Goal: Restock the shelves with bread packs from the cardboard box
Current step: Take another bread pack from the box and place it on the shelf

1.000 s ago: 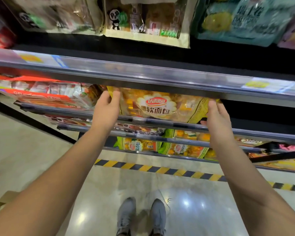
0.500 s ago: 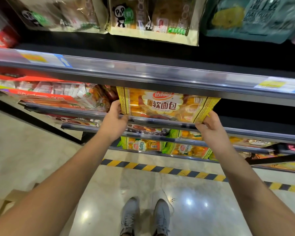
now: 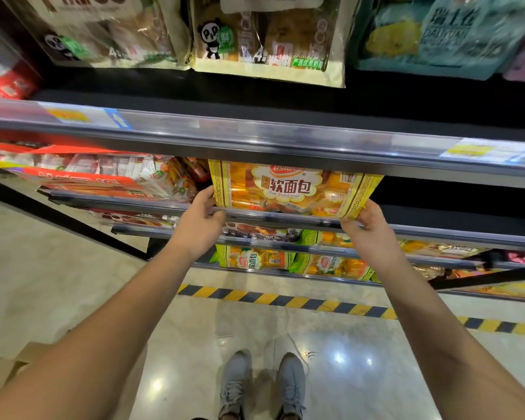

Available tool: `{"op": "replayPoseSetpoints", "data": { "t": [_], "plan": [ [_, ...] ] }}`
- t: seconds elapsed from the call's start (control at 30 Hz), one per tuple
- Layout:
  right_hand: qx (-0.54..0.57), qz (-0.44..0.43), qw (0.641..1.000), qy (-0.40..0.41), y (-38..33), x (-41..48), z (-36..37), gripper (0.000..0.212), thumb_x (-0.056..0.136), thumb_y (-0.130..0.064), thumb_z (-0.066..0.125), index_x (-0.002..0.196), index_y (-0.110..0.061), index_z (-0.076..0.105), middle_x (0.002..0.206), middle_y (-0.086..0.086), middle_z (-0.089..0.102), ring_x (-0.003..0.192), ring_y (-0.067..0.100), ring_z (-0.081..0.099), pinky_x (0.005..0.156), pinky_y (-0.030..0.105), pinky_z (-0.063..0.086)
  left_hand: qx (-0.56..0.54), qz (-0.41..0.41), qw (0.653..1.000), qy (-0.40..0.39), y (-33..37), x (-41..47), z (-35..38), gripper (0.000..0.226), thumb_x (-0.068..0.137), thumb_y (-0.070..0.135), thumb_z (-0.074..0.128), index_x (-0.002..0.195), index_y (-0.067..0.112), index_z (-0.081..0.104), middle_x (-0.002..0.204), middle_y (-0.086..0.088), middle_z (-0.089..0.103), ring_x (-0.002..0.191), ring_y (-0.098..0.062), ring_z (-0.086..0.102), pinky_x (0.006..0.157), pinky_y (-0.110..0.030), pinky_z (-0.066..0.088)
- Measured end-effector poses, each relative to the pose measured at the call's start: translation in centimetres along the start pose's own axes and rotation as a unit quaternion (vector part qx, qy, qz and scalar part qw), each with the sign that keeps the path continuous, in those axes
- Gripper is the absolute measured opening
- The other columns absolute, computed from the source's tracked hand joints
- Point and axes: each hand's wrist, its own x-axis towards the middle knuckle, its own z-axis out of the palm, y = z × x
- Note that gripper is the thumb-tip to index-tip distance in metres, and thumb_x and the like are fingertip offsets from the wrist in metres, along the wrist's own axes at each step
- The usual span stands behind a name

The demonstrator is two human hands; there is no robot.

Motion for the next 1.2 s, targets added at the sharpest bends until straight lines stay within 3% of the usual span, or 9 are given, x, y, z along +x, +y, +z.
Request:
{"op": "replayPoseSetpoints", "data": {
  "t": [0.1,0.17,0.2,0.33,0.5,0.7,0.9,1.03,1.2],
  "plan": [
    [-0.056,0.036,0.998,0.014,-1.5,-1.1,-0.3,0.047,0.104,-0.026,0.057,0.146,-0.014,0.041,0.146,0.007,0.054,0.117,0.026,0.056,0.085,0.033,0.045,0.049,0.022,0.999,-0.003,1.3,-1.3,-1.3,0.047,0.105,0.011,0.053,0.149,0.021,0.042,0.131,0.015,0.048,0.13,-0.008,0.044,0.103,-0.024,0.033],
    [-0.118,0.037,0.992,-0.009,-3.0,-2.4,-0.7,0.046,0.105,-0.029,0.055,0.144,-0.009,0.042,0.141,0.011,0.053,0.099,0.022,0.051,0.066,0.028,0.044,0.117,0.052,0.992,-0.012,2.2,-2.4,-2.6,0.048,0.103,0.014,0.055,0.149,0.022,0.044,0.138,0.012,0.049,0.138,-0.012,0.042,0.108,-0.028,0.034],
    [-0.147,0.025,0.988,-0.028,-3.7,-3.1,-0.9,0.047,0.104,-0.033,0.055,0.144,-0.011,0.043,0.139,0.011,0.053,0.099,0.022,0.051,0.066,0.027,0.045,0.159,0.066,0.985,-0.011,2.7,-3.0,-3.3,0.051,0.102,0.018,0.057,0.15,0.023,0.042,0.146,0.008,0.047,0.141,-0.015,0.041,0.112,-0.033,0.035],
    [-0.239,-0.049,0.967,-0.07,-7.0,-7.4,-1.7,0.048,0.1,-0.041,0.06,0.144,-0.025,0.051,0.141,0.005,0.053,0.129,0.028,0.051,0.102,0.043,0.05,0.283,0.108,0.953,0.015,5.2,-6.2,-6.2,0.057,0.098,0.031,0.063,0.151,0.022,0.042,0.153,-0.001,0.042,0.138,-0.022,0.041,0.114,-0.041,0.038],
    [-0.249,-0.193,0.948,-0.042,-13.8,-13.3,-1.5,0.053,0.098,-0.046,0.061,0.147,-0.033,0.046,0.141,-0.004,0.054,0.136,0.021,0.043,0.108,0.041,0.044,0.374,0.17,0.908,0.075,8.6,-11.9,-9.9,0.057,0.093,0.038,0.068,0.144,0.02,0.051,0.148,-0.002,0.047,0.139,-0.021,0.039,0.114,-0.038,0.036],
    [-0.29,-0.32,0.902,-0.019,-21.7,-16.4,-1.9,0.054,0.1,-0.049,0.056,0.15,-0.034,0.041,0.15,-0.008,0.046,0.144,0.017,0.035,0.119,0.04,0.03,0.445,0.223,0.853,0.159,13.5,-17.5,-14.7,0.057,0.085,0.042,0.071,0.135,0.017,0.058,0.141,-0.009,0.053,0.134,-0.03,0.046,0.111,-0.047,0.043],
    [-0.289,-0.471,0.833,-0.02,-26.7,-19.5,-2.5,0.054,0.097,-0.044,0.062,0.148,-0.033,0.047,0.144,-0.008,0.052,0.139,0.016,0.042,0.115,0.039,0.034,0.468,0.153,0.833,0.251,14.9,-24.8,-18.6,0.061,0.081,0.049,0.068,0.132,0.016,0.062,0.138,-0.01,0.056,0.131,-0.032,0.049,0.108,-0.047,0.044],
    [-0.272,-0.544,0.79,-0.072,-28.7,-22.2,-0.9,0.053,0.096,-0.045,0.064,0.146,-0.033,0.049,0.142,-0.007,0.052,0.135,0.017,0.045,0.111,0.04,0.04,0.429,0.081,0.838,0.327,13.1,-31.5,-18.6,0.062,0.082,0.057,0.053,0.128,0.017,0.063,0.135,-0.01,0.058,0.129,-0.032,0.052,0.106,-0.046,0.046],
    [-0.219,-0.58,0.763,-0.184,-28.3,-27.1,3.2,0.052,0.091,-0.043,0.069,0.14,-0.031,0.054,0.136,-0.006,0.055,0.13,0.018,0.05,0.106,0.043,0.046,0.395,-0.07,0.838,0.37,8.6,-39.9,-17.2,0.06,0.091,0.053,0.064,0.144,0.027,0.05,0.154,-0.003,0.041,0.145,-0.025,0.034,0.116,-0.041,0.034]
  ]
}}
